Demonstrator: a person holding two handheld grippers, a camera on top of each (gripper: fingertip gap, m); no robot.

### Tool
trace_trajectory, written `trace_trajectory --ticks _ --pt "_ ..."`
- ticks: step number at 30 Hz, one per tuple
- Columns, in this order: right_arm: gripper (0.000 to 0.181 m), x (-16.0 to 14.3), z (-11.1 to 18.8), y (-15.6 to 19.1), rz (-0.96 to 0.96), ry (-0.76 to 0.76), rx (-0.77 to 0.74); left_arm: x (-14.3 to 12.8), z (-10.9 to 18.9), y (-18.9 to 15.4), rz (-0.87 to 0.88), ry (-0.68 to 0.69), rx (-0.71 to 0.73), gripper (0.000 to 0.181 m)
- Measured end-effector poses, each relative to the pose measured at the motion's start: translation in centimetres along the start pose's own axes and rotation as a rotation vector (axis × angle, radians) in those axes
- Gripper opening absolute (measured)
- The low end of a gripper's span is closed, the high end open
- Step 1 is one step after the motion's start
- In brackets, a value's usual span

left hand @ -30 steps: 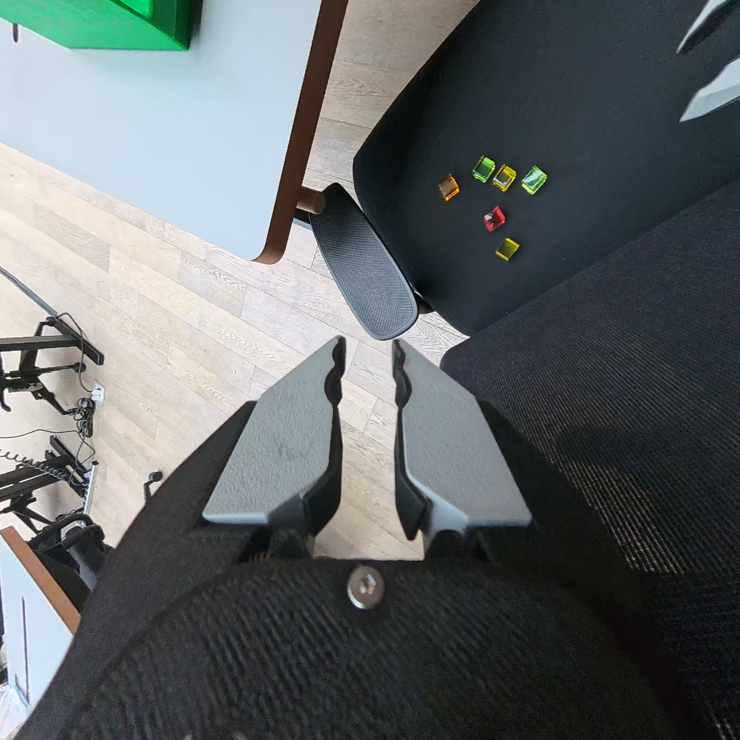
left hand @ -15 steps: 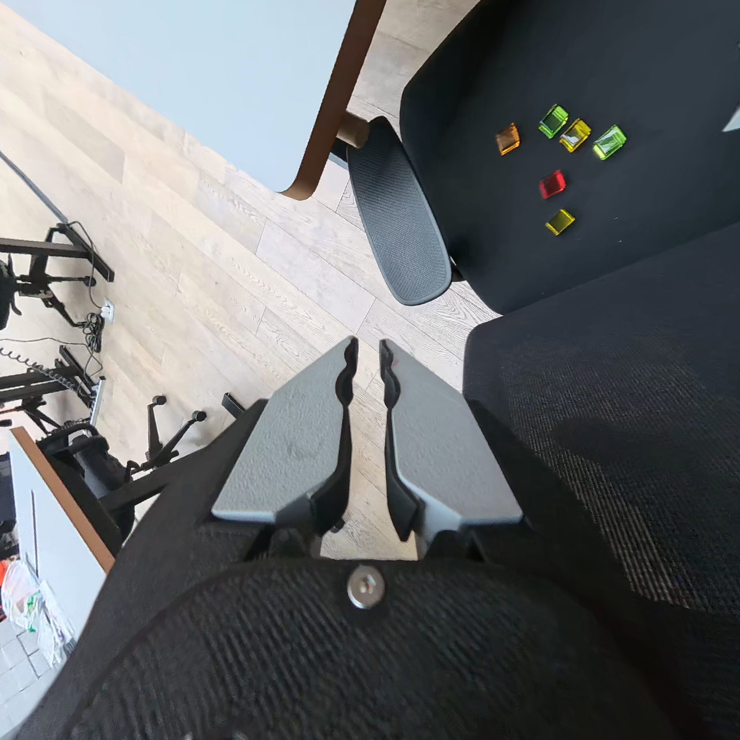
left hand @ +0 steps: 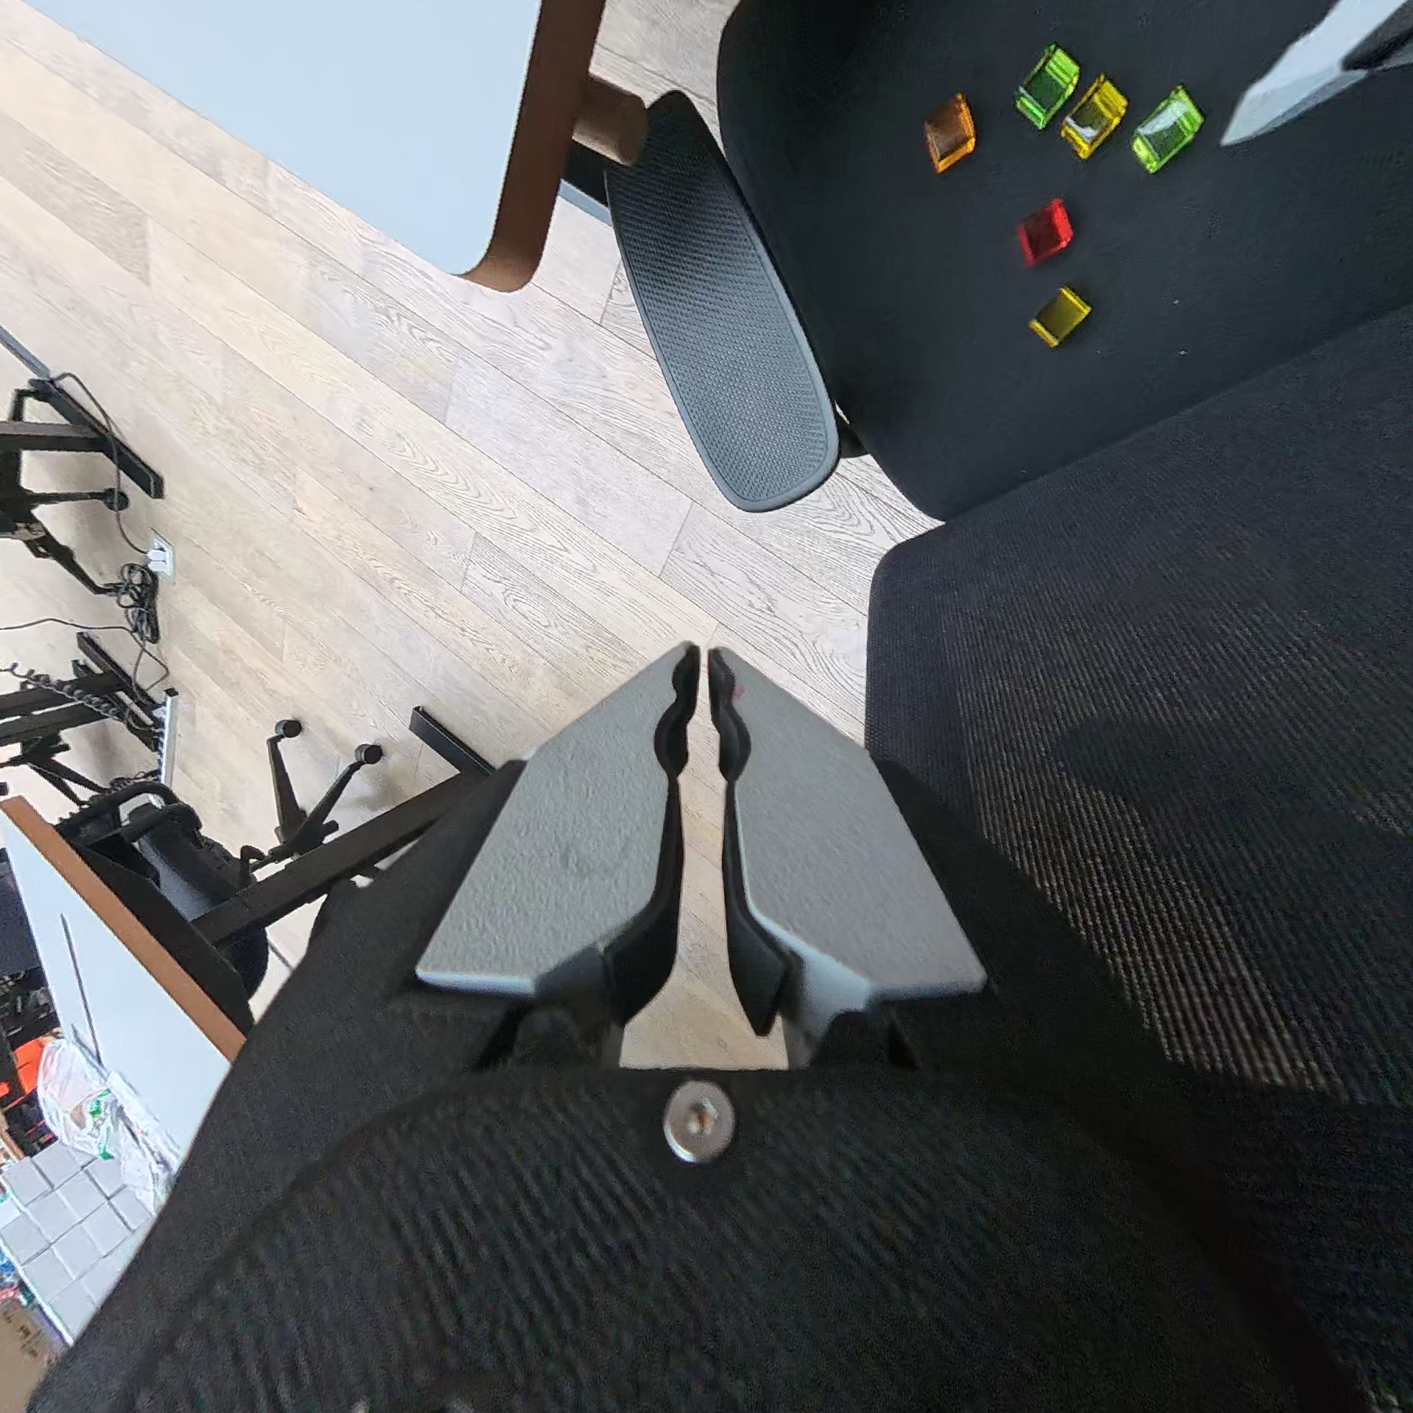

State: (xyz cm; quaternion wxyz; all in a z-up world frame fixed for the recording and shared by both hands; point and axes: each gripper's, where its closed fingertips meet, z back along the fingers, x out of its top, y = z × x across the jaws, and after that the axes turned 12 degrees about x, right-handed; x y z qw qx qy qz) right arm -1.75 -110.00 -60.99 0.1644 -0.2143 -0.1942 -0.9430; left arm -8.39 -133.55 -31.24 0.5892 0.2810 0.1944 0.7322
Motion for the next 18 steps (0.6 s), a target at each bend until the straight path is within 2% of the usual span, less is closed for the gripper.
trace_trajectory --ticks 7,12,18 --pt "0.055 -0.1 -2.4 -1.4 -0.010 0.004 0.009 -0.9 -0.3 -0.7 -0.021 0.039 -0.034 0.000" --pt "0.056 -0.8 -5.5 -1.7 -0.011 0.023 0.063 -1.4 -0.4 -1.2 -0.047 0.057 -0.047 0.000" --pt "0.048 0.4 -9.1 -1.4 0.087 0.054 0.070 -1.8 -0.5 -1.3 -0.040 0.071 -0.055 0.000"
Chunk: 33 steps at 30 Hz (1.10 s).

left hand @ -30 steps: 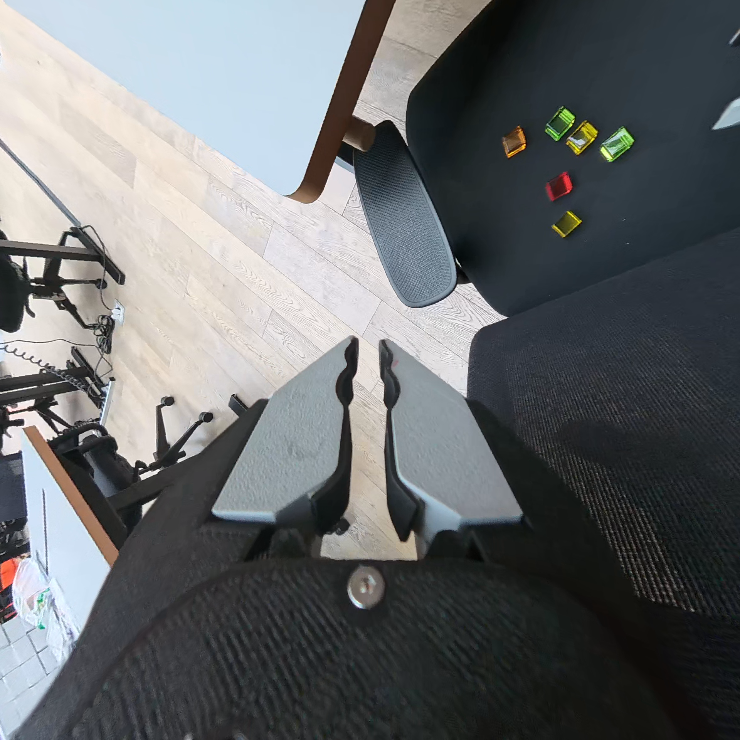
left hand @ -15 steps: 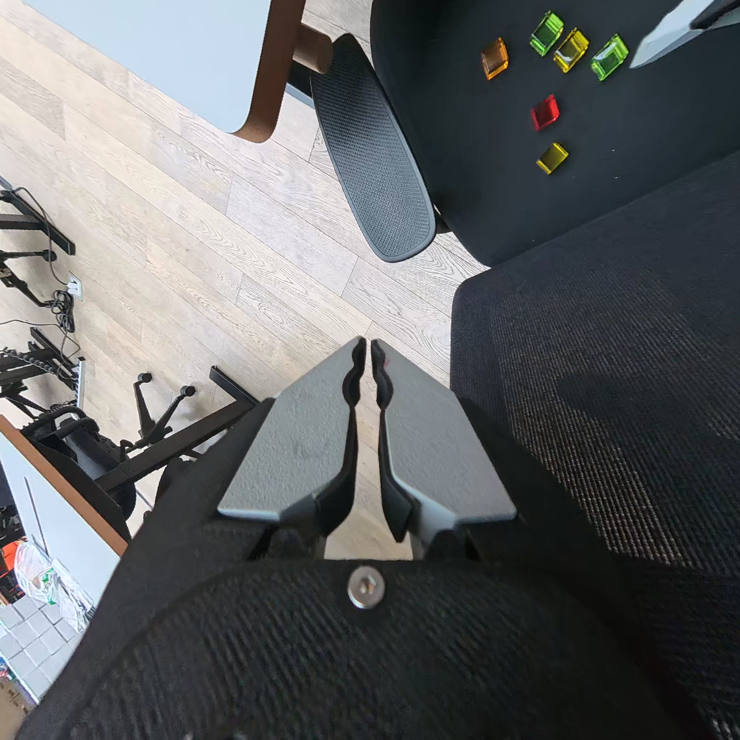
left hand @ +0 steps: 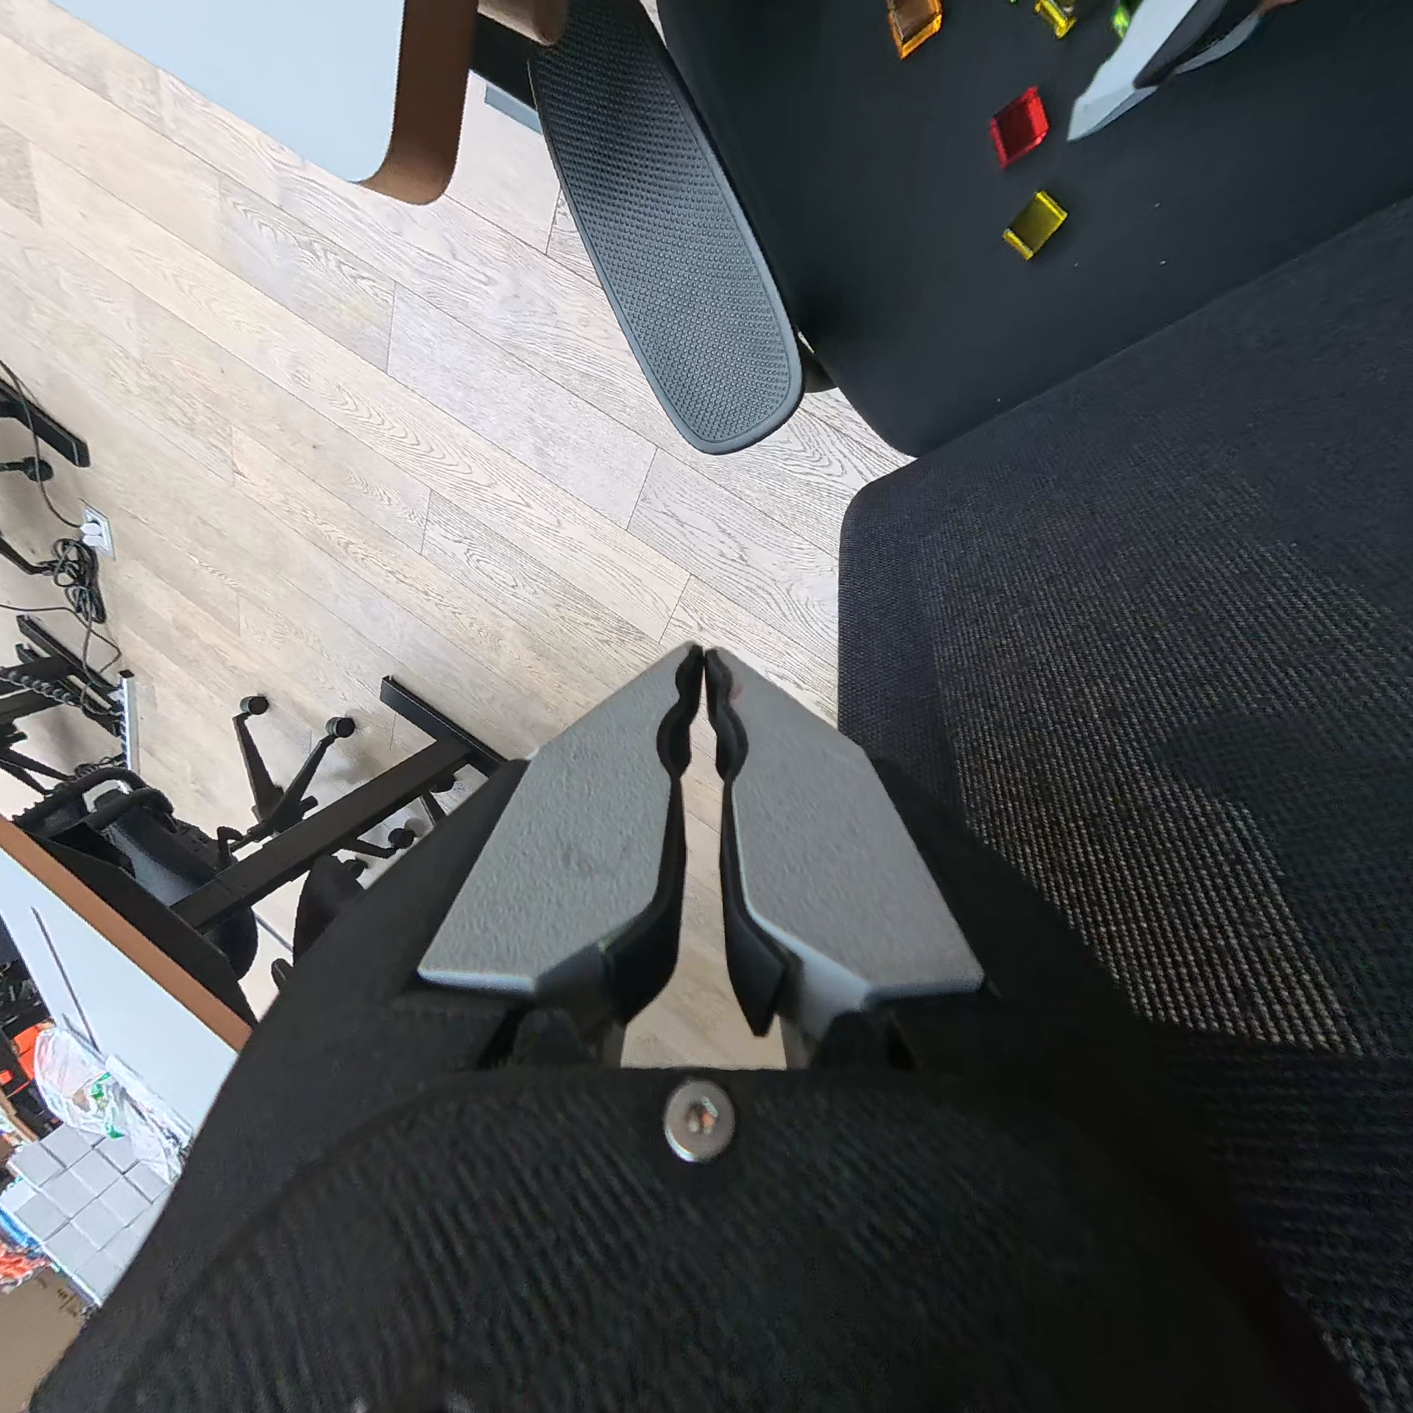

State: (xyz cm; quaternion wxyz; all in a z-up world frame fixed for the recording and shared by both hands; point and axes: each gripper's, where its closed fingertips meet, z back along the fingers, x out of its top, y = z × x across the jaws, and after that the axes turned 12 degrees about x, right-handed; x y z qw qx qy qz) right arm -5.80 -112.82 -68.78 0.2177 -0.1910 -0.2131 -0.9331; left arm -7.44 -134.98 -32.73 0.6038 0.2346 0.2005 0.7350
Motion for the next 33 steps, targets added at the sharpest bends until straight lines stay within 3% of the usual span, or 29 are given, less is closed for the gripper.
trace_trajectory --ticks 11,16,23,29,33 --pt "0.025 0.2 -5.6 -1.4 0.179 0.160 -0.041 -0.4 -0.2 -0.1 -0.002 0.001 -0.008 0.000" --pt "0.025 1.2 -3.9 -1.8 0.166 0.103 -0.070 -0.2 -0.2 0.0 0.001 -0.005 -0.010 0.000" --pt "0.025 3.1 1.2 -6.5 0.103 -0.041 -0.183 0.2 0.0 0.1 0.003 -0.019 -0.005 0.000" --pt "0.021 2.6 -0.5 -7.7 0.131 0.018 -0.135 0.0 -0.1 0.0 -0.001 -0.011 -0.007 0.000" --pt "0.046 1.4 -1.7 -8.2 0.098 0.079 -0.115 0.0 -0.1 0.1 0.000 -0.008 -0.006 0.000"
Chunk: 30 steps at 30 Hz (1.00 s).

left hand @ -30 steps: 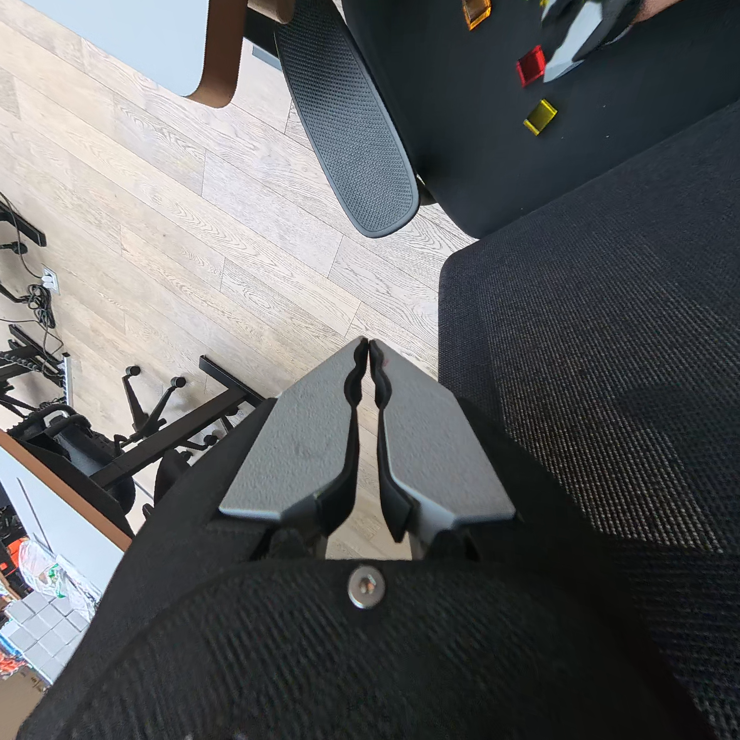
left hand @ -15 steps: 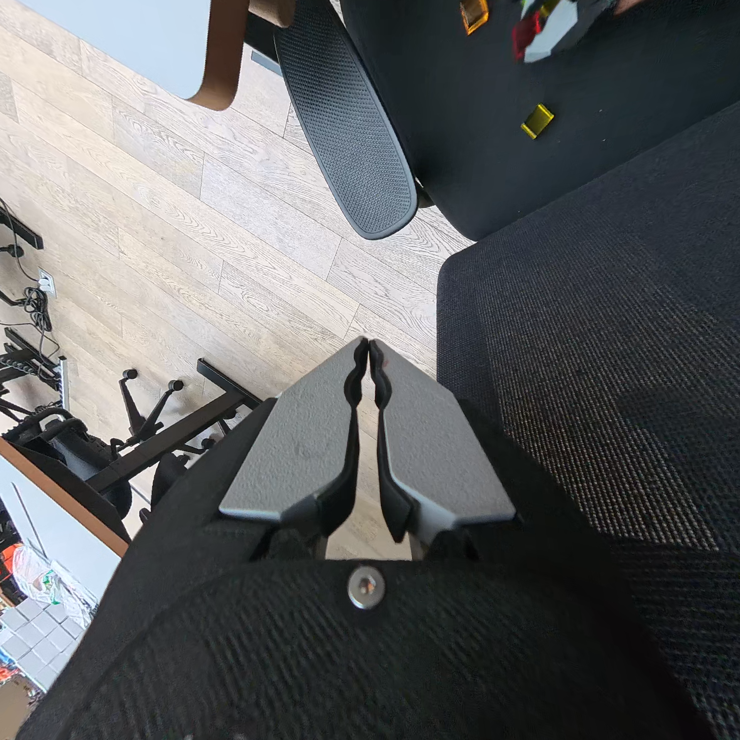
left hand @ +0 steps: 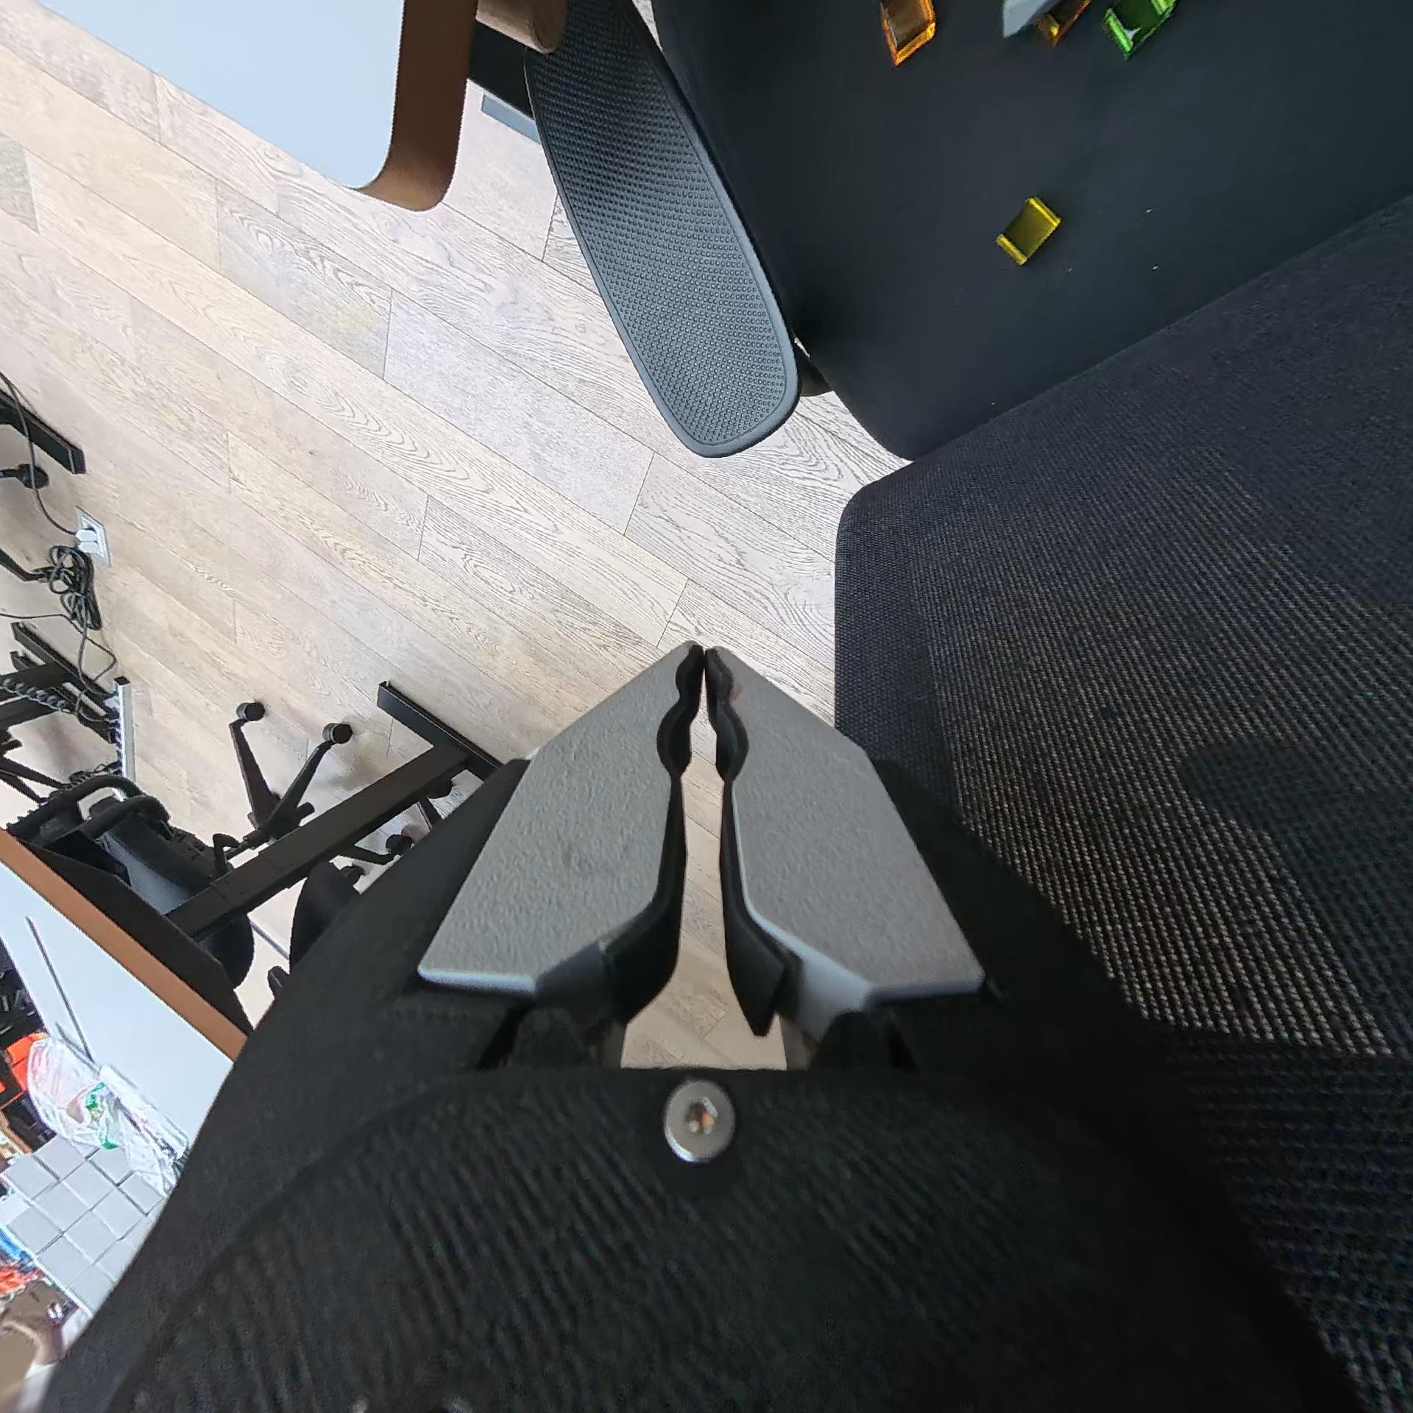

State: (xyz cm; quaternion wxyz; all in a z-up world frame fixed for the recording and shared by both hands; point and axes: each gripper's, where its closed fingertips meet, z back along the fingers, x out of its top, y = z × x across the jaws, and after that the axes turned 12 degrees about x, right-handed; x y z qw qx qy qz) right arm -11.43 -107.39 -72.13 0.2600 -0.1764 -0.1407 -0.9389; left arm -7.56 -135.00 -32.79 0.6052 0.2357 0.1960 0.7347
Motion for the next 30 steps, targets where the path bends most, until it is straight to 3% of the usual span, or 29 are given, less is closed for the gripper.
trace_trajectory --ticks 8,14,22,27,30 --pt "0.034 -0.6 -0.3 -0.1 -0.038 0.007 0.052 0.0 0.0 0.1 0.003 0.000 0.001 0.000" --pt "0.052 -1.3 1.8 -0.1 -0.078 -0.048 0.049 0.1 0.0 0.2 0.009 -0.004 0.002 0.000" --pt "0.055 -6.6 4.4 1.5 -0.186 -0.043 0.061 0.2 0.0 0.2 0.012 -0.009 0.003 0.000" --pt "0.053 -8.5 4.5 3.2 -0.138 -0.002 0.062 0.3 0.0 0.2 0.009 -0.008 0.004 0.000" --pt "0.038 -7.8 3.6 4.6 0.036 0.047 0.045 0.3 0.0 0.1 0.004 -0.006 0.005 0.000"
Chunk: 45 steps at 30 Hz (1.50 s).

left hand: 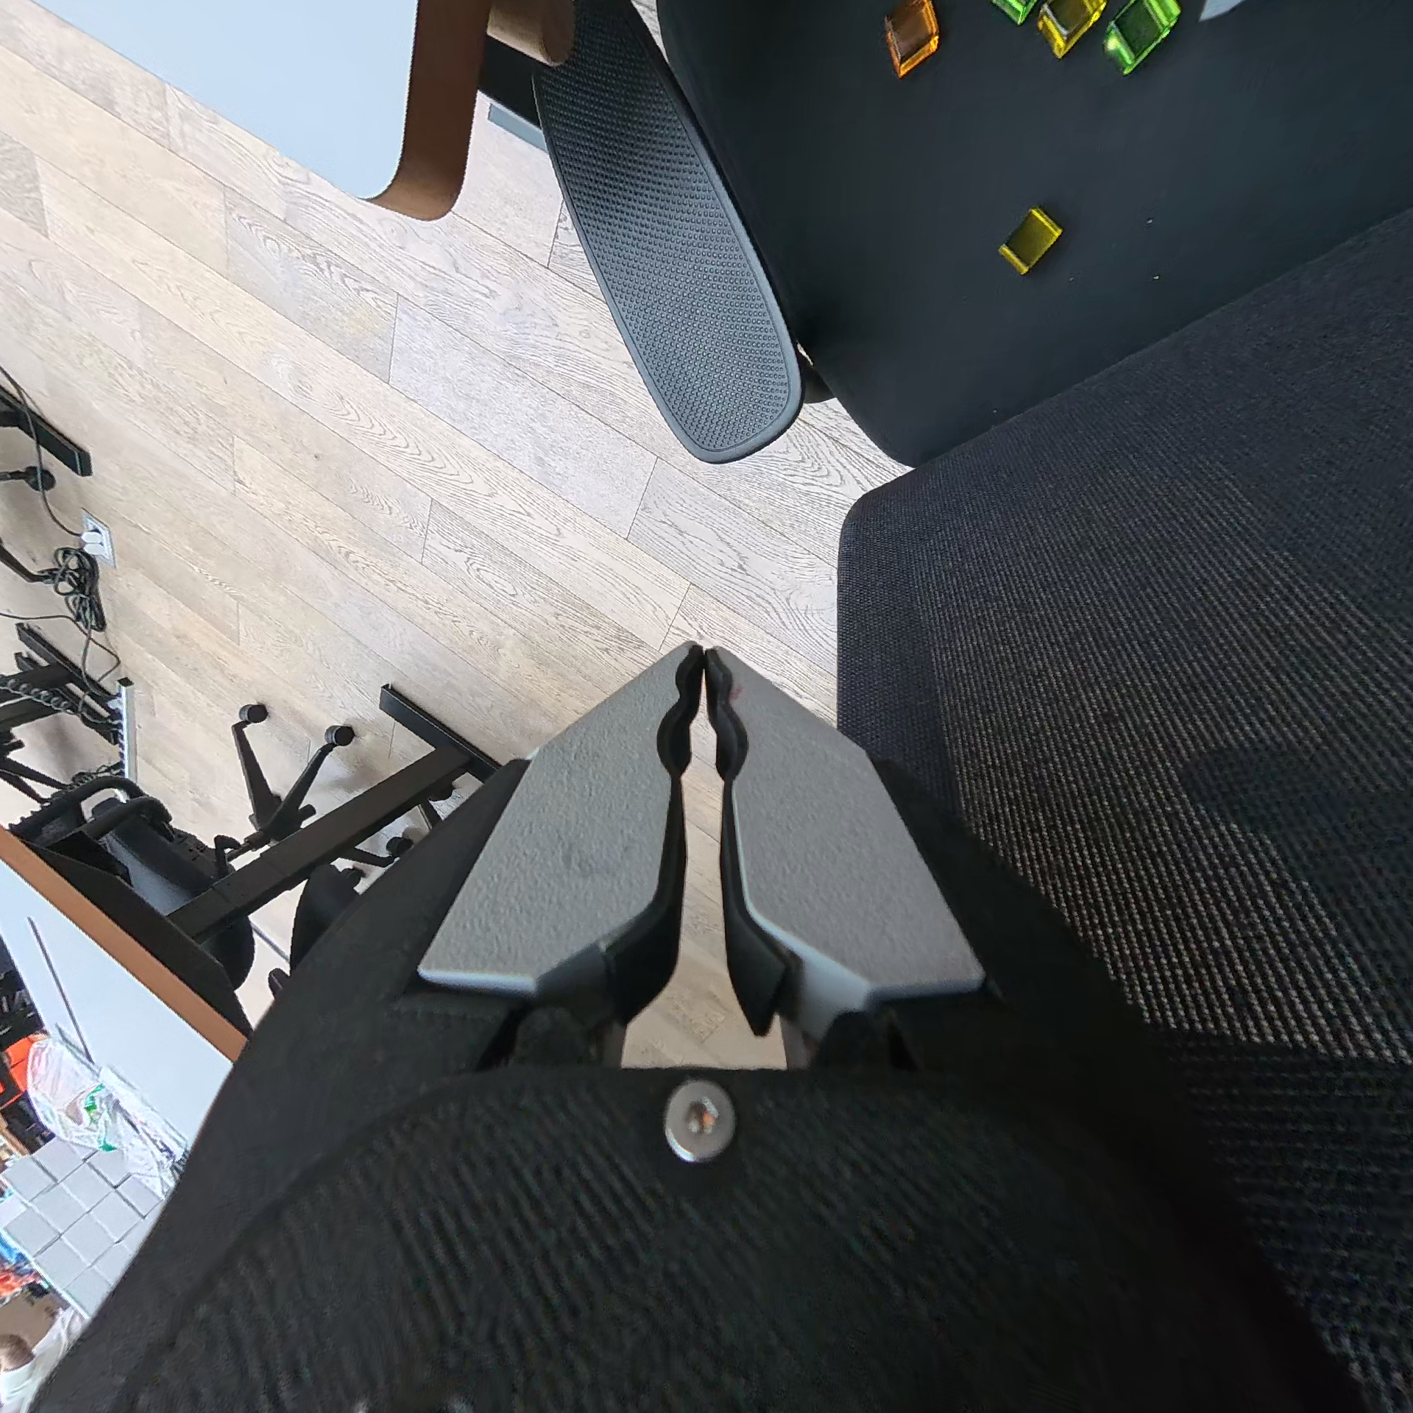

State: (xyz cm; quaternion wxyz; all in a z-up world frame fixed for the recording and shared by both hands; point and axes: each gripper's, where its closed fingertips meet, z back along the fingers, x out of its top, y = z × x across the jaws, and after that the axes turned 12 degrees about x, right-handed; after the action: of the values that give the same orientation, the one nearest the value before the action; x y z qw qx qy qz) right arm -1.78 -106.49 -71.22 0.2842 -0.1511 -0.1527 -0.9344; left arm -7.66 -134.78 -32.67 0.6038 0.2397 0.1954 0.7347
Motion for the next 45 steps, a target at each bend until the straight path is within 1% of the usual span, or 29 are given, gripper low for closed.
trace_trajectory --ticks 2,4,6,8,10,13,15,16,17,18,20,23,27,28,30,31,32,34,38,42,45 --pt "0.036 0.5 -1.3 0.4 0.106 0.049 -0.018 0.0 0.0 0.0 -0.003 0.001 0.000 0.000" --pt "0.035 0.6 -2.6 0.4 0.134 0.094 -0.014 0.1 0.0 -0.1 -0.009 0.003 0.000 0.000" --pt "0.022 0.6 -3.3 -0.1 0.129 0.132 -0.022 0.0 0.0 -0.1 -0.009 0.004 0.001 0.000" --pt "0.000 1.2 -3.2 -0.3 0.125 0.117 -0.013 0.0 0.0 -0.1 -0.008 0.006 0.002 0.000" --pt "0.000 2.3 -2.4 0.0 0.129 0.060 0.015 0.0 0.0 0.0 -0.003 0.007 0.002 0.000" --pt "0.000 3.3 -1.1 -0.8 0.139 0.010 -0.013 0.0 0.0 0.0 0.002 0.005 0.002 0.000" --pt "0.000 3.8 -0.4 -1.4 0.106 -0.031 -0.014 0.0 0.0 0.0 0.003 0.005 0.000 0.000" --pt "0.003 4.0 -0.1 -1.7 0.082 -0.047 -0.005 0.0 0.0 0.0 0.002 0.005 0.000 0.000" --pt "0.016 3.9 -0.1 -1.8 0.060 -0.050 0.011 0.1 0.0 0.1 0.002 0.004 -0.001 0.000" --pt "0.022 3.8 -0.3 -1.8 0.049 -0.043 0.025 0.0 0.0 0.1 0.002 0.004 -0.002 0.000" --pt "0.032 3.8 -0.7 -1.4 0.065 -0.038 0.050 0.0 -0.1 0.0 0.001 0.007 -0.003 0.000" --pt "0.035 4.3 -1.9 -0.3 0.167 0.000 0.052 -0.1 -0.1 0.0 0.003 0.007 -0.003 0.000" --pt "0.036 5.6 -3.1 0.6 0.422 0.062 -0.002 -0.1 -0.1 -0.1 -0.003 0.010 -0.005 0.000" --pt "0.034 5.3 -3.6 0.8 0.461 0.096 0.007 -0.1 -0.1 -0.1 -0.003 0.011 -0.005 0.000" --pt "0.041 4.0 -4.3 0.6 0.491 0.201 0.017 -0.1 -0.1 0.0 -0.003 0.010 -0.005 0.000" --pt "0.040 3.9 -4.3 0.5 0.519 0.210 0.004 -0.1 -0.1 0.0 -0.003 0.010 -0.004 0.000" --pt "0.032 3.9 -4.2 0.3 0.550 0.209 -0.009 -0.1 -0.1 0.0 0.000 0.010 -0.004 0.000" --pt "0.026 3.6 -4.3 0.0 0.569 0.238 -0.024 -0.1 -0.1 0.0 0.000 0.009 -0.005 0.000" --pt "0.025 3.6 -4.0 0.3 0.523 0.232 0.001 0.0 -0.1 -0.1 -0.005 0.008 -0.007 0.000" --pt "0.025 6.4 -2.1 0.3 0.453 0.077 -0.033 0.0 0.0 0.0 0.000 0.007 -0.006 0.000" --pt "0.025 7.9 -2.0 0.1 0.431 0.042 -0.034 0.0 0.0 -0.1 -0.005 0.007 -0.008 0.000"
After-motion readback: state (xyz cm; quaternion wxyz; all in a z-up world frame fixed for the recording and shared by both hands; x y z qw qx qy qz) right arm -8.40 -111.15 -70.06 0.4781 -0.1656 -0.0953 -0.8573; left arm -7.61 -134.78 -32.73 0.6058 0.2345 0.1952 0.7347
